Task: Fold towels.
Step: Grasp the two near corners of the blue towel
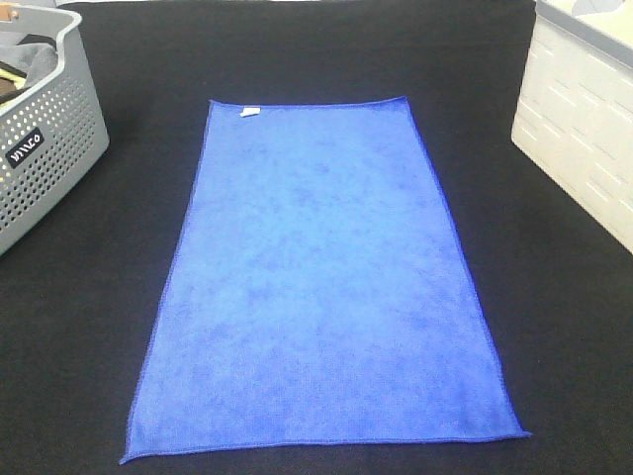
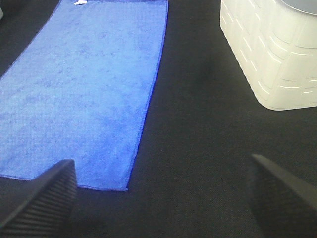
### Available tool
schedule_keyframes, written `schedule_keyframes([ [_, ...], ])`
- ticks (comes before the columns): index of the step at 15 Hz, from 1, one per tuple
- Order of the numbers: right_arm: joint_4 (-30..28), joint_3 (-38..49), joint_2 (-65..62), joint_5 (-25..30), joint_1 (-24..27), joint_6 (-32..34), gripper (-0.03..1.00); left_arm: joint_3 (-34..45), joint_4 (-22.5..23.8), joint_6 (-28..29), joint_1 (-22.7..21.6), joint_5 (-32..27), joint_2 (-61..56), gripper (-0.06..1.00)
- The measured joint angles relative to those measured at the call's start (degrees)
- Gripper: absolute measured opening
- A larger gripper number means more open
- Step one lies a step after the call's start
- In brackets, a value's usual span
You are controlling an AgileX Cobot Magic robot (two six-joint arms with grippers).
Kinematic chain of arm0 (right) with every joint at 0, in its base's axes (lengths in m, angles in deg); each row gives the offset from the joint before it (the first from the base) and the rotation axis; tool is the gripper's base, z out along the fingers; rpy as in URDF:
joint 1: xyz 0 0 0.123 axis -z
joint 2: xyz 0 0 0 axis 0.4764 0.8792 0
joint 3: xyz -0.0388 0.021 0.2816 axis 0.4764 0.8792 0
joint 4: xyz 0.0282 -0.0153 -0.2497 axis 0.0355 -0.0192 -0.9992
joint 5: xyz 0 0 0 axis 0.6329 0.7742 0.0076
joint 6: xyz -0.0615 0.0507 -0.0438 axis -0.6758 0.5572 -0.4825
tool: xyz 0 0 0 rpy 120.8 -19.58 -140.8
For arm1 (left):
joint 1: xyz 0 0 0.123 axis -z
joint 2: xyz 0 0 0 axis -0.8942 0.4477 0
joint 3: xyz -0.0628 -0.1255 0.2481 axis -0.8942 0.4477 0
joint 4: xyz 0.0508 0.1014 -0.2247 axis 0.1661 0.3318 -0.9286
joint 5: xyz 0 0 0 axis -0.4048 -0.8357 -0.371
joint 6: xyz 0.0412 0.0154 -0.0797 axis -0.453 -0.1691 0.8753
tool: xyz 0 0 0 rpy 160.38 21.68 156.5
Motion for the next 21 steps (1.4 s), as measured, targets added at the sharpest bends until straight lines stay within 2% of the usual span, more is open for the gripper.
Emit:
schedule_keyframes([
  [14, 0.00, 0.00, 0.00, 0.00, 0.00, 0.00, 0.86, 0.00, 0.00, 0.00, 0.00, 0.00, 0.00, 0.77],
  [18, -1.49, -0.29, 2.35, -1.66, 0.00, 1.95, 0.86, -0.11, 2.98, 4.13, 0.00, 0.46, 0.00, 0.70],
  [21, -1.49, -0.52, 12.89, -4.18, 0.00, 3.04, 0.85, -0.86, 2.29, 6.02, 0.00, 6.59, 4.07, 0.69],
])
